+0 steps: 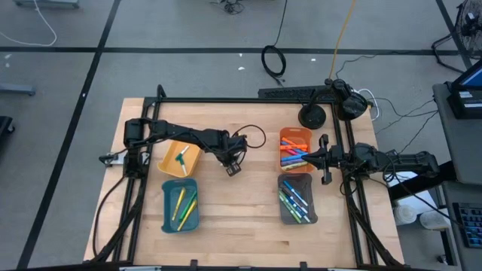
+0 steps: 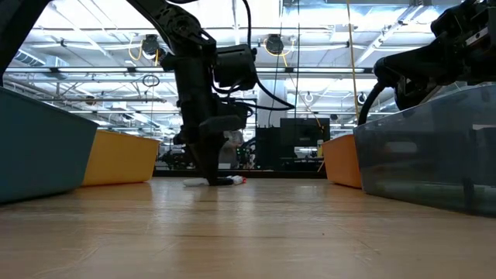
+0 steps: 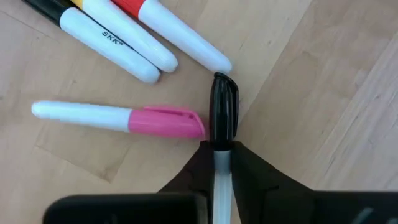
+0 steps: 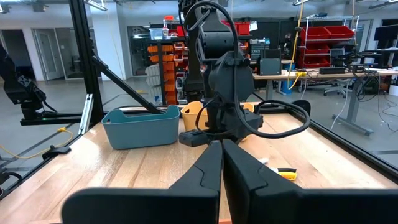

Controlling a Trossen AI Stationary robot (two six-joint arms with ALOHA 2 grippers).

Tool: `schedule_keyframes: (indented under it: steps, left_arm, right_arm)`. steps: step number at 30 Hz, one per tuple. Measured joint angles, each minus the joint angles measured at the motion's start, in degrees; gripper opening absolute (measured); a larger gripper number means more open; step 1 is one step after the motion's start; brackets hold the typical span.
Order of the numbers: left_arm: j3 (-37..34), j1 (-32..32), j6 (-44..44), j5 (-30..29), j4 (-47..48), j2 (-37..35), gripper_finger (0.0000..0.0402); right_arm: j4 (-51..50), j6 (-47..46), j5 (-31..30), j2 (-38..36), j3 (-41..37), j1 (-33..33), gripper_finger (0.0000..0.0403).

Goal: Pick & Place Markers
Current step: Put the bottom black mini marker into the yellow bin

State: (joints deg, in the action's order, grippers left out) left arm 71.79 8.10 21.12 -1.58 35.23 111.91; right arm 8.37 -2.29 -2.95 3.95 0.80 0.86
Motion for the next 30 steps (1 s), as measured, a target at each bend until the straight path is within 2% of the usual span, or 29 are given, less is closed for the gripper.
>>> schedule_keyframes:
  steps: [5, 11, 17, 20, 23, 30]
  left_arm:
    - [-1.16, -0.10, 0.30, 0.00, -0.31, -0.12, 0.0067]
    - [-1.53, -0.13, 0.63, 0.02, -0.33, -0.19, 0.0036]
    - [-1.58, -0.11, 0.19, -0.03, -1.50, -0.16, 0.0035]
    - [-1.64, -0.11, -1.50, -0.02, -1.08, -0.53, 0.0052]
    - [-1.96, -0.41, -1.74, -0.26, -0.30, -2.08, 0.0059]
    - [-1.84, -2.20, -1.55, -3.94, 1.24, -10.98, 0.0034]
  right_arm:
    - [0.01, -0.01, 0.01, 0.00, -0.01, 0.00, 0.0004]
    - [0.01, -0.01, 0.00, 0.00, -0.01, -0.02, 0.0004]
    - [-0.01, 0.00, 0.00, 0.00, 0.00, -0.01, 0.0004]
    - [0.01, 0.01, 0.01, 0.00, 0.01, 0.00, 0.0004]
    - [0.00, -0.01, 0.01, 0.00, 0.01, -0.02, 0.0004]
    - [0.00, 0.01, 0.00, -0.01, 0.01, -0.01, 0.0004]
